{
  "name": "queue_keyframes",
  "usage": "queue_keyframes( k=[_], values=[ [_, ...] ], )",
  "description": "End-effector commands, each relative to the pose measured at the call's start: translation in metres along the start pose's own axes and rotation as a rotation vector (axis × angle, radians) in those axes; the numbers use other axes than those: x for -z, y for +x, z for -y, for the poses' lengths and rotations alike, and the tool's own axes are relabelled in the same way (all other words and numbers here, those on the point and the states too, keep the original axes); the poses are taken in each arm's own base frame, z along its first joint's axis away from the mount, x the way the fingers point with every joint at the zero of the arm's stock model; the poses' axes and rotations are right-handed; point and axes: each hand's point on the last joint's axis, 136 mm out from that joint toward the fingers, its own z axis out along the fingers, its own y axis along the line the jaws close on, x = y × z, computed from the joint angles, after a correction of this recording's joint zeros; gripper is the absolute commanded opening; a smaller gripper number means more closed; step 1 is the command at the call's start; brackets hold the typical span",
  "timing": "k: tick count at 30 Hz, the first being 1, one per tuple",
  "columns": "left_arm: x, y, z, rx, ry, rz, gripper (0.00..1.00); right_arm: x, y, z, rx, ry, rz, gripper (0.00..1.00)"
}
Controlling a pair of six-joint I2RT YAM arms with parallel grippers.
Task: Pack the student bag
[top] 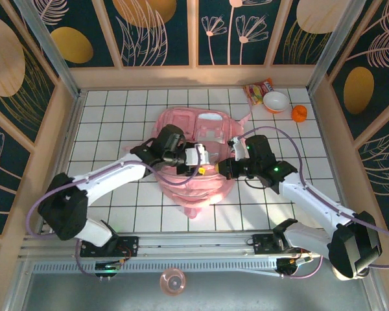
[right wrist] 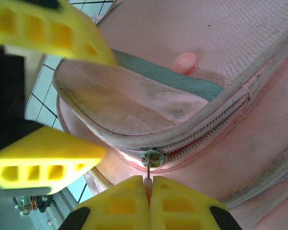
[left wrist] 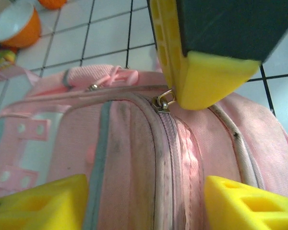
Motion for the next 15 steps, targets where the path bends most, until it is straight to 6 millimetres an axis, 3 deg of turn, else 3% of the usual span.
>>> queue_keyframes(
  k=[1,5,7,14,15],
  values=[
    [-0.007,-0.004,-0.011,0.01,-0.029,-0.014,0.48,0.009,-0.023,-0.023,0.078,-0.056,0.075,0.0],
    [-0.002,0.0,-0.016,0.015,-0.074,-0.033,0.11,0.019,-0.029,-0.005,0.021,-0.003,0.117,0.0],
    [0.003,0.002,-0.016,0.01,-0.094,-0.036,0.01,0.024,-0.03,0.013,-0.029,0.043,0.141,0.0],
    [0.02,-0.006,-0.008,0.022,-0.08,0.026,0.0,0.037,-0.035,0.073,-0.158,0.242,0.217,0.0],
    [0.02,-0.003,0.0,0.027,-0.052,0.033,0.0,0.037,-0.036,0.079,-0.167,0.263,0.228,0.0]
  ],
)
